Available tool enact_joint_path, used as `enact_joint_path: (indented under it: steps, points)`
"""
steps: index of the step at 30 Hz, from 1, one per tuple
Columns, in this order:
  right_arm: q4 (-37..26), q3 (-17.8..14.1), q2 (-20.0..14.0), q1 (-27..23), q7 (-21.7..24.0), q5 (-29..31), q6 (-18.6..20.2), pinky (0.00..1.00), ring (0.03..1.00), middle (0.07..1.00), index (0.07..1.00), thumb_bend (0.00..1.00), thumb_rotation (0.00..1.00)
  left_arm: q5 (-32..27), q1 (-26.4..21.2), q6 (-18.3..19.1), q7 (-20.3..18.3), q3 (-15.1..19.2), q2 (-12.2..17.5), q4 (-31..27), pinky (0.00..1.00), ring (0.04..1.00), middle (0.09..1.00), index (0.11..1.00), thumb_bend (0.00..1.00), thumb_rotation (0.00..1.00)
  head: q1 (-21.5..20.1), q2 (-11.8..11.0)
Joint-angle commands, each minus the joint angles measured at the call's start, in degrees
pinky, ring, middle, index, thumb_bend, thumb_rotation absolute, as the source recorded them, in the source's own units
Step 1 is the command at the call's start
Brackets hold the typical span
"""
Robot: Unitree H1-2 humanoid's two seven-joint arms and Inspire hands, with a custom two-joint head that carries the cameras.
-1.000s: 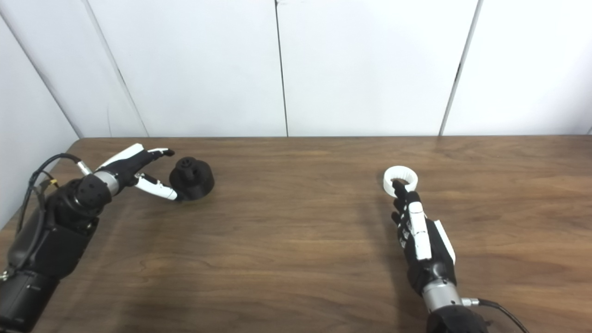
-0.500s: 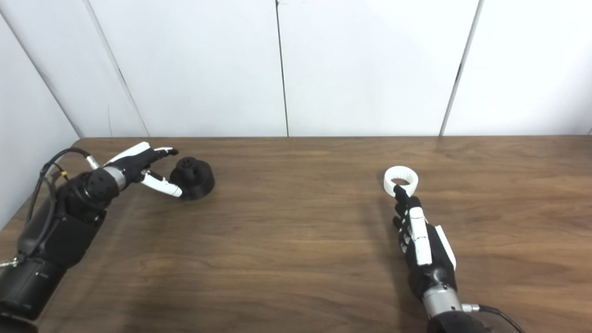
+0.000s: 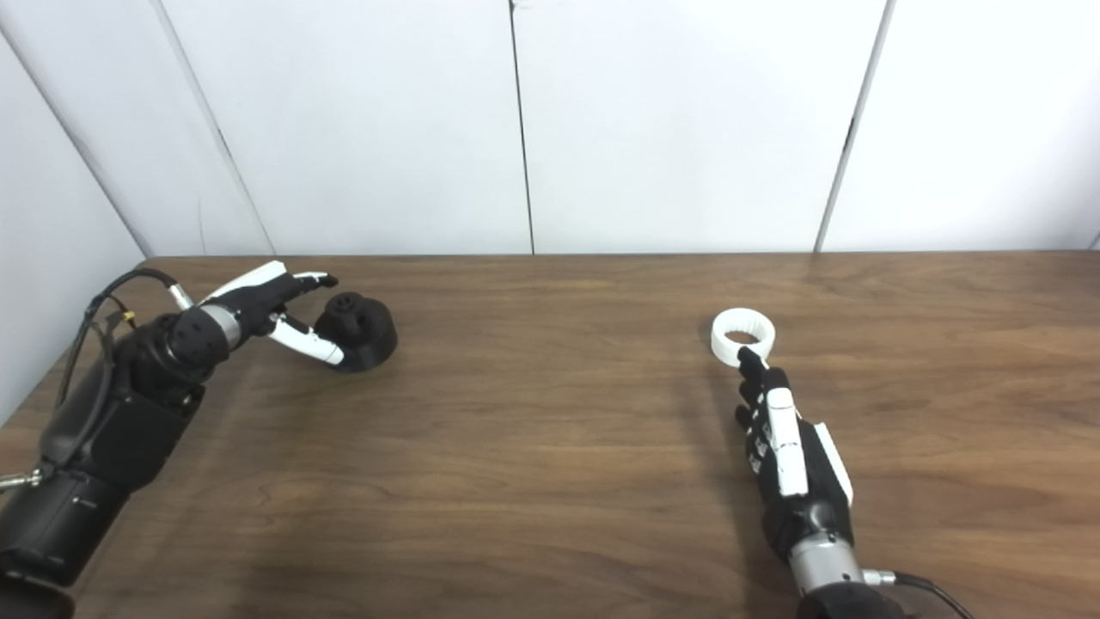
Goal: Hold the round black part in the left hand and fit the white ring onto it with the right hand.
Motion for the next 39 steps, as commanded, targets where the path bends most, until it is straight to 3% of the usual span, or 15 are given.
enact_joint_path:
  steps: [1,8,39]
  points:
    - [-2.22,-0.13,0.39,-1.28,-0.01,0.35,-2.28,1.00,1.000,0.982,0.941,0.52,1.00,-0.01,-3.96,-0.12,1.17,0.60,1.13,-0.39,0.97,1.000,1.000,0.960,1.00,0.26,0.06,0.10]
    - [-2.08,-0.39,0.41,-1.49,-0.30,0.20,-2.63,1.00,0.999,0.974,0.931,0.53,1.00,-0.52,-3.96,-0.20,0.76,0.55,1.19,-0.95,1.00,1.000,1.000,0.960,1.00,0.22,-0.04,0.26]
    - [-3.18,-0.68,-0.05,-1.52,-0.18,0.63,-1.78,1.00,1.000,0.972,0.932,0.50,1.00,1.31,-4.16,-5.34,2.74,-2.64,1.42,2.48,0.96,1.000,1.000,0.923,1.00,0.22,-0.73,0.39]
